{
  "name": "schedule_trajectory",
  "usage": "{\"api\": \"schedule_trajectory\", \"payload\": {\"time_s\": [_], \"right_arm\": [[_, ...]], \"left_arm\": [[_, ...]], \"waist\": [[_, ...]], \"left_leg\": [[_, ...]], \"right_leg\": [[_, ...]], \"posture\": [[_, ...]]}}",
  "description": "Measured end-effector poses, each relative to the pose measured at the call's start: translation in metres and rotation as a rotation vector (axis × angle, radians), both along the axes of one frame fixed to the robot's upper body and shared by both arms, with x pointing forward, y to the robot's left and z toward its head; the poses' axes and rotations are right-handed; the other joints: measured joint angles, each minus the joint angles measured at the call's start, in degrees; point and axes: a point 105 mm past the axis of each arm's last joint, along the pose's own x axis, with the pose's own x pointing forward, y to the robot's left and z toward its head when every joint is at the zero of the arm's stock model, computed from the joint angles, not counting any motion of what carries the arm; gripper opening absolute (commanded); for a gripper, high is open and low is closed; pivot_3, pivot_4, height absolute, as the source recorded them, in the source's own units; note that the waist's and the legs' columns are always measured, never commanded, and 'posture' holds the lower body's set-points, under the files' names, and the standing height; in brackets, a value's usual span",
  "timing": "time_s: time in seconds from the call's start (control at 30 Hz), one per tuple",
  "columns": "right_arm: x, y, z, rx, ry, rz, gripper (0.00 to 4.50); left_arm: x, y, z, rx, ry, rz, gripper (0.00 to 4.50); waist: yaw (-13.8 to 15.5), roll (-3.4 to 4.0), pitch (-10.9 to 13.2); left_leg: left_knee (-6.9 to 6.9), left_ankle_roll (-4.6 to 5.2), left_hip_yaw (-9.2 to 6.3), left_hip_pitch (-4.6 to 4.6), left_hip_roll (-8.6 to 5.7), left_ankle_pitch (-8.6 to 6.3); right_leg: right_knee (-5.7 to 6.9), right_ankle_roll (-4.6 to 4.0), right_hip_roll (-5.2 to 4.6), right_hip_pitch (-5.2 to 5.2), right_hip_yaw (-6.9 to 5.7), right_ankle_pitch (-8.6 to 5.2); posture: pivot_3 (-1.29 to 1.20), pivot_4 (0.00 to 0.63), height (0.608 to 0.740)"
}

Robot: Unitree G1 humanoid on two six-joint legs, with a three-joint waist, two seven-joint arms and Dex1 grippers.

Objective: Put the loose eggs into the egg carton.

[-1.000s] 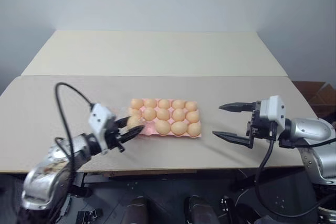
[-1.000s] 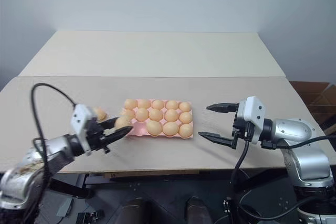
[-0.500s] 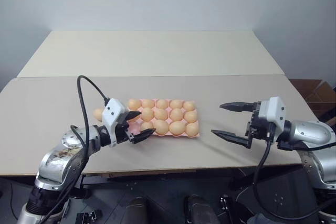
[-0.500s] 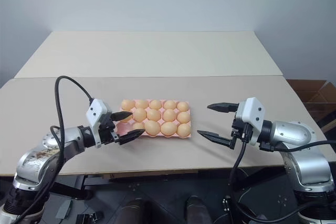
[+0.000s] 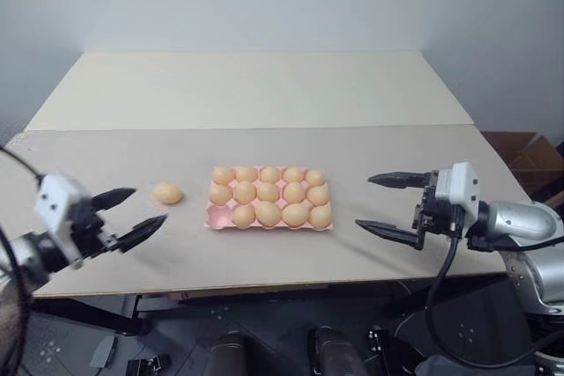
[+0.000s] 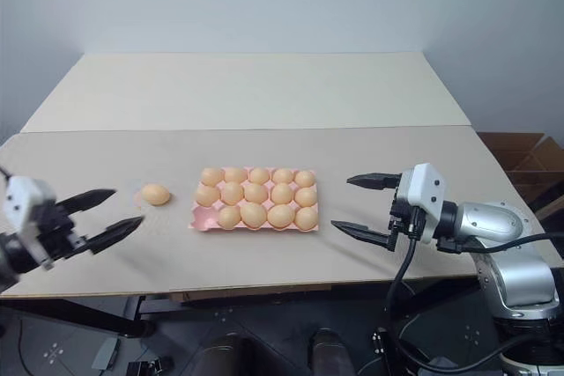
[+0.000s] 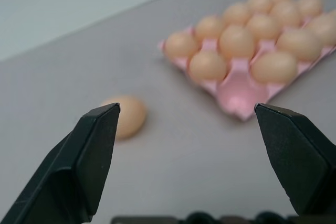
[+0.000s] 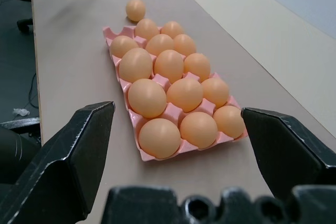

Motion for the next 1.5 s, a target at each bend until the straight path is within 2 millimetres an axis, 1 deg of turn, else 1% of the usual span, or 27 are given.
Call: {"api": "schedule_trajectory", "payload": {"time_s": [0.07,0.13,0.2,0.33,0.5,0.63,0.7,0.77,0.87,0.93,1.1,1.2,1.23,1.27,1.4,1.43,1.5], "right_arm": [[0.0,-0.001,-0.001,-0.004,0.009,0.009,4.5],[0.0,-0.001,-0.001,-0.007,0.013,0.018,4.5],[0.001,-0.001,0.001,-0.008,0.008,0.023,4.5],[0.002,-0.002,0.001,-0.008,0.007,0.022,4.5],[0.002,-0.002,0.001,-0.009,0.01,0.021,4.5],[0.002,-0.001,0.002,-0.009,0.004,0.022,4.5],[0.003,0.0,0.002,-0.009,0.004,0.025,4.5],[0.003,0.001,0.002,-0.01,0.006,0.029,4.5],[0.002,0.004,0.0,-0.013,0.01,0.039,4.5],[0.002,0.004,0.0,-0.014,0.009,0.041,4.5],[0.0,0.007,0.002,-0.016,-0.002,0.049,4.5],[-0.001,0.008,0.003,-0.017,-0.008,0.05,4.5],[-0.001,0.008,0.003,-0.016,-0.01,0.048,4.5],[-0.001,0.008,0.003,-0.016,-0.011,0.047,4.5],[-0.002,0.009,0.004,-0.016,-0.016,0.047,4.5],[-0.003,0.01,0.003,-0.016,-0.016,0.046,4.5],[-0.003,0.01,0.003,-0.015,-0.017,0.04,4.5]], "left_arm": [[-0.006,0.012,-0.004,0.006,0.013,0.054,4.46],[-0.011,0.019,-0.007,-0.008,0.016,0.087,4.46],[-0.014,0.019,-0.008,-0.025,0.014,0.091,4.46],[-0.016,0.012,-0.005,-0.044,-0.004,0.068,4.46],[-0.008,0.009,0.0,-0.05,-0.031,0.078,4.46],[0.02,-0.004,0.002,-0.077,-0.041,0.094,4.46],[0.037,-0.011,0.0,-0.066,-0.036,0.107,4.46],[0.053,-0.016,-0.003,-0.05,-0.029,0.116,4.46],[0.073,-0.017,-0.008,-0.026,-0.01,0.147,4.46],[0.081,-0.016,-0.015,-0.013,0.013,0.159,4.46],[0.1,-0.016,-0.039,-0.02,0.087,0.152,4.46],[0.109,-0.019,-0.046,-0.04,0.104,0.139,4.46],[0.112,-0.02,-0.048,-0.041,0.106,0.137,4.07],[0.114,-0.021,-0.049,-0.042,0.109,0.136,3.93],[0.118,-0.025,-0.055,-0.044,0.117,0.119,2.67],[0.118,-0.026,-0.055,-0.046,0.117,0.115,2.47],[0.118,-0.026,-0.055,-0.044,0.117,0.112,2.43]], "waist": [[0.34,0.0,0.0],[0.58,0.0,0.0],[0.73,0.0,0.0],[0.84,0.0,0.0],[0.86,0.0,0.0],[1.34,-0.01,0.0],[1.27,-0.02,-0.01],[1.24,-0.02,-0.01],[0.9,-0.02,-0.01],[0.64,-0.02,-0.01],[0.75,-0.04,-0.01],[0.83,-0.05,-0.01],[0.87,-0.05,-0.01],[0.92,-0.05,-0.01],[0.86,-0.05,-0.01],[0.91,-0.05,-0.01],[0.94,-0.05,-0.01]], "left_leg": [[0.0,0.0,-0.01,0.0,0.01,0.0],[0.0,-0.01,0.0,0.0,0.01,0.0],[0.0,-0.01,0.01,0.0,0.02,0.0],[0.0,-0.01,0.01,-0.01,0.04,0.0],[0.0,-0.01,0.01,0.0,0.03,0.0],[0.01,-0.02,-0.02,0.02,0.0,0.02],[0.01,-0.02,-0.01,0.02,-0.02,0.02],[0.01,-0.02,-0.01,0.02,-0.04,0.02],[0.0,-0.01,-0.01,-0.03,-0.03,0.01],[0.0,0.0,-0.02,-0.05,-0.02,0.0],[0.01,0.0,-0.01,-0.07,-0.04,0.01],[0.01,0.0,-0.01,-0.08,-0.04,0.01],[0.01,0.0,-0.01,-0.08,-0.05,0.01],[0.01,0.0,-0.01,-0.1,-0.05,0.01],[0.01,0.0,-0.02,-0.12,-0.05,0.0],[0.01,0.0,-0.02,-0.12,-0.05,0.0],[0.01,0.0,-0.02,-0.11,-0.05,0.01]], "right_leg": [[0.01,-0.01,-0.01,0.01,-0.04,-0.01],[0.01,-0.01,-0.03,0.01,-0.04,-0.01],[0.01,-0.01,-0.03,0.0,-0.03,-0.01],[0.01,-0.05,-0.01,-0.01,-0.03,0.02],[0.03,-0.05,0.01,0.01,-0.02,0.03],[0.08,0.05,0.01,0.05,-0.05,0.08],[0.06,0.27,0.02,0.05,-0.03,0.24],[0.05,0.17,0.03,0.05,-0.02,0.45],[0.02,0.18,0.06,0.02,-0.01,0.45],[0.01,0.18,0.06,0.01,-0.01,0.45],[0.02,0.19,0.04,0.01,-0.05,0.46],[0.01,0.2,0.04,0.01,-0.05,0.46],[0.01,0.2,0.03,0.01,-0.05,0.46],[0.01,0.2,0.03,0.0,-0.05,0.46],[-0.01,0.21,0.03,0.0,-0.05,0.46],[-0.01,0.21,0.03,0.0,-0.05,0.46],[0.0,0.22,0.02,0.0,-0.05,0.47]], "posture": [[0.0,0.15,0.74],[0.0,0.15,0.74],[0.0,0.15,0.74],[0.0,0.15,0.74],[0.0,0.15,0.74],[0.0,0.15,0.74],[0.0,0.15,0.74],[0.0,0.15,0.74],[0.0,0.15,0.74],[0.0,0.15,0.74],[0.0,0.15,0.74],[0.0,0.15,0.74],[0.0,0.15,0.74],[0.0,0.15,0.74],[0.0,0.15,0.74],[0.0,0.15,0.74],[0.0,0.15,0.74]]}}
